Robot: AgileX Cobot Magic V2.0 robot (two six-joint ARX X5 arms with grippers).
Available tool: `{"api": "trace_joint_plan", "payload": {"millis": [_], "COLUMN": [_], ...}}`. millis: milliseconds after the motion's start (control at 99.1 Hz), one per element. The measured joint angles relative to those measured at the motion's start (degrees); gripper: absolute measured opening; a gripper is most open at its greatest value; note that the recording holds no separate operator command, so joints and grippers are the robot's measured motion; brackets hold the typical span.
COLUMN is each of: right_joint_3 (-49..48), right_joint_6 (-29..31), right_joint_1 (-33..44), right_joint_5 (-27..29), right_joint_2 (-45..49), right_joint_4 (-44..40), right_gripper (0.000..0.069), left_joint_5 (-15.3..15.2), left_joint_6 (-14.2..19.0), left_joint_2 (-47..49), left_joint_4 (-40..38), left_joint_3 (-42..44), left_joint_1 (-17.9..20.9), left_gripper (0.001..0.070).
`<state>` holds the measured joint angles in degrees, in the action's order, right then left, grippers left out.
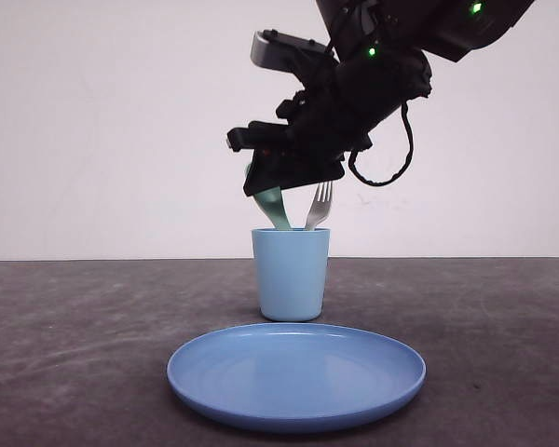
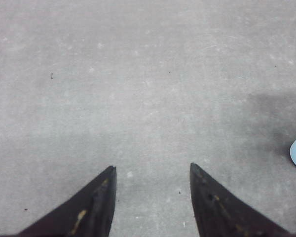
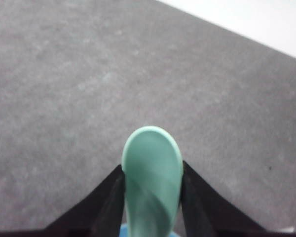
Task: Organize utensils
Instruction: 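Lower the spoon into the cup beside the fork and release it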
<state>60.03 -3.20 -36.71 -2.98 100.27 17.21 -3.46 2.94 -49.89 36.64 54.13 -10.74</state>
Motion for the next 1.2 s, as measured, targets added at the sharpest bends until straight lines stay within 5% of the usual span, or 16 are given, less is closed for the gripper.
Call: {"api": "trace_joint_plan", "payload": {"millis": [192,696,1200], "right_joint_3": [0.0,0.0,0.22], "right_joint_6": [0.0,0.04,0.63], "right_joint_1": [0.0,-0.15,-0.44], "right_joint_5": [-0.02,-0.24,-0.07], "right_joint_2": [0.07,-1.14,-22.88], "right_joint_4": [-1.14,-2.25,-28.39], "right_gripper": [0.0188,0.0563,0.0582], "left_joint_5": [0.0,0.0,-0.02], "left_joint_6": [-0.2,-0.39,-0.39], "left_joint_2": [0.0,0.0,0.0], "left_joint_4": [0.0,0.0,-0.02], "left_joint_3": [0.0,0.0,0.0], "left_joint_1": [0.0,0.0,0.0], "left_gripper": [0.028,0.028,0.028]}}
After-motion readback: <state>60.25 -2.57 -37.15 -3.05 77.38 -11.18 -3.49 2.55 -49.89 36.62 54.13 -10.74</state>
